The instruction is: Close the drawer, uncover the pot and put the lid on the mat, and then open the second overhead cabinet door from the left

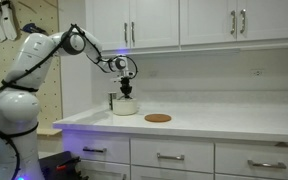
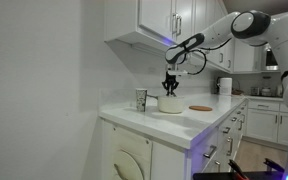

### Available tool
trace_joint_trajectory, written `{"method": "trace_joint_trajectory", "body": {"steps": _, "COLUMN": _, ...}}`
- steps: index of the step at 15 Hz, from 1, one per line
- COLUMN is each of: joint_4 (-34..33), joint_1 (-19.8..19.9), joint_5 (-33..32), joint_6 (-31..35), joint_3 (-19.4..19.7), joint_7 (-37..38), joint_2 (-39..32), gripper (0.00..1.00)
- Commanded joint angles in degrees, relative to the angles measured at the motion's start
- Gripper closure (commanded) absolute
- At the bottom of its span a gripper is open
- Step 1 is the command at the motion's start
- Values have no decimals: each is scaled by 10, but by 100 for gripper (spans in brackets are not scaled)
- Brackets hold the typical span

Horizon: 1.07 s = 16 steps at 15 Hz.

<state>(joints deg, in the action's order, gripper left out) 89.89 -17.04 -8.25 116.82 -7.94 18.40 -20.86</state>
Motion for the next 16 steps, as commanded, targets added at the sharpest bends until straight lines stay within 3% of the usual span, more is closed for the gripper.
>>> {"method": "trace_joint_trajectory", "body": {"steps": 1, "joint_4": -4, "joint_1": 1, "joint_5": 1, "joint_6": -29, "joint_3": 6, "joint_7": 9, "joint_2": 18, "gripper": 94}}
{"method": "trace_joint_trajectory", "body": {"steps": 16, "joint_4": 5, "joint_1": 4, "joint_5": 8, "joint_6": -29, "joint_3": 0, "joint_7": 2, "joint_2": 48, "gripper": 94}}
